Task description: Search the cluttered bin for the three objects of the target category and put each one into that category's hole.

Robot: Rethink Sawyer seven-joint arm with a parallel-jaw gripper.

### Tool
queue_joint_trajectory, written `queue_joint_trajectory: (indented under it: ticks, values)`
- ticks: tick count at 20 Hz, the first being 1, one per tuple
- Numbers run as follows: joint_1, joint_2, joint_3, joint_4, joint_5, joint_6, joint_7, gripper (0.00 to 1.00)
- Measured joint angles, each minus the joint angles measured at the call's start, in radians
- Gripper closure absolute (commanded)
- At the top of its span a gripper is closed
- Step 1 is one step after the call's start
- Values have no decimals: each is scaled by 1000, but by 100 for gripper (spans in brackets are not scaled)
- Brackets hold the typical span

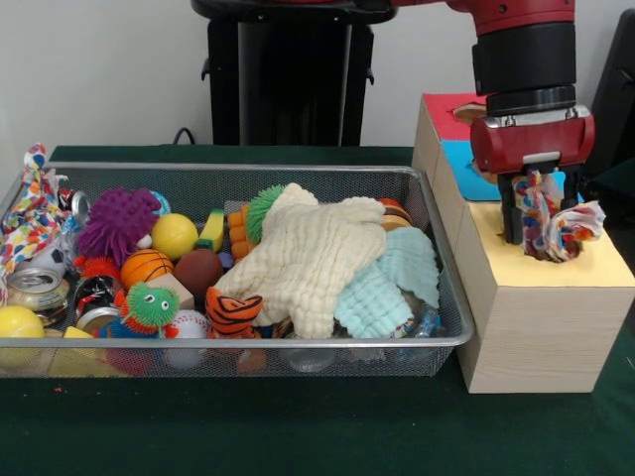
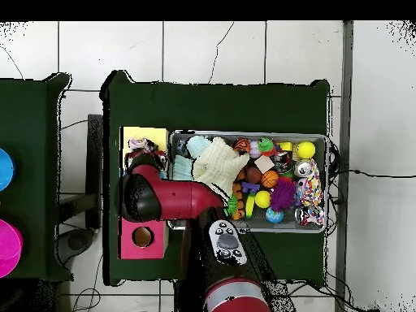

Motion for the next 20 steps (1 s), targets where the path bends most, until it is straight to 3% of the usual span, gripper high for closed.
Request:
queue_joint_trajectory:
  ticks: [13, 20]
  values:
    - [0, -73, -3, 0, 7, 68, 0, 0]
    - [3, -75, -14, 0, 7, 68, 0, 0]
